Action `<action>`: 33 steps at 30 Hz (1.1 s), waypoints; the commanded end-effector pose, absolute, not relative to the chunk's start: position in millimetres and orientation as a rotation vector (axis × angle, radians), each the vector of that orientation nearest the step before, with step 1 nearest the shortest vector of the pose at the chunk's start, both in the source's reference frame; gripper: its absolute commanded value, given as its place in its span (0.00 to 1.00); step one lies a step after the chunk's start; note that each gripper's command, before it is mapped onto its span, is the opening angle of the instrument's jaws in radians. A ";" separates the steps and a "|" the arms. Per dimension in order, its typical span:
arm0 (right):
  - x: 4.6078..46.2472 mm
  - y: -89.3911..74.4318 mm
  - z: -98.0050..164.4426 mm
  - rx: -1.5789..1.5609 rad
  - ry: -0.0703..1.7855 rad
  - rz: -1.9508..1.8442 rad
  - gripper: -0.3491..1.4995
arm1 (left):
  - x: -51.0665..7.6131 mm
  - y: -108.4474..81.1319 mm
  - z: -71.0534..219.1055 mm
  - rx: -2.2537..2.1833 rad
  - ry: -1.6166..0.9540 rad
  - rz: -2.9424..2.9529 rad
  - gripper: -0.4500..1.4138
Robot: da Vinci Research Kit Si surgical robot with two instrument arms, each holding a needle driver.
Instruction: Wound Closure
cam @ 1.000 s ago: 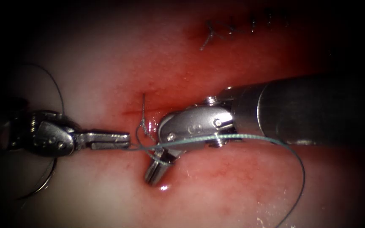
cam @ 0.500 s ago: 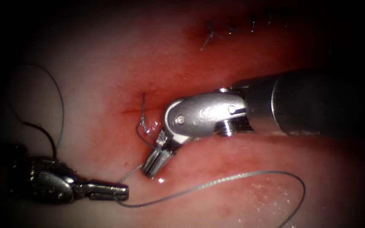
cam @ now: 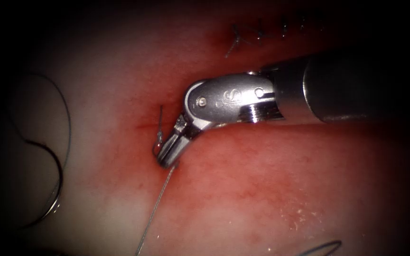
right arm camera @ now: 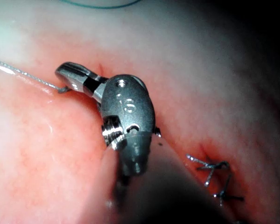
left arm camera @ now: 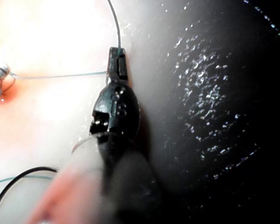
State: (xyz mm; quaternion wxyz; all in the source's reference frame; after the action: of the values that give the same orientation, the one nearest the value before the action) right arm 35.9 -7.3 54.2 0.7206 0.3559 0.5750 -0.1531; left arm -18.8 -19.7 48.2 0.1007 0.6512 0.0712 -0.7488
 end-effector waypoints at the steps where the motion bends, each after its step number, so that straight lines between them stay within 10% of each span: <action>1: 36.8 -6.7 55.2 0.782 1.266 -0.326 0.00 | -19.3 -20.5 48.5 1.929 0.220 -2.212 0.00; 33: 38.7 0.3 60.8 0.520 1.209 -0.135 0.00 | -22.6 -28.5 47.1 1.915 0.327 -2.222 0.00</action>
State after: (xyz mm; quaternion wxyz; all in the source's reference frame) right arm 38.0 0.3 60.2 0.7895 0.2410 0.5614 -0.0587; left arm -22.1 -27.9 46.6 0.0945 0.6456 0.1093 -0.7499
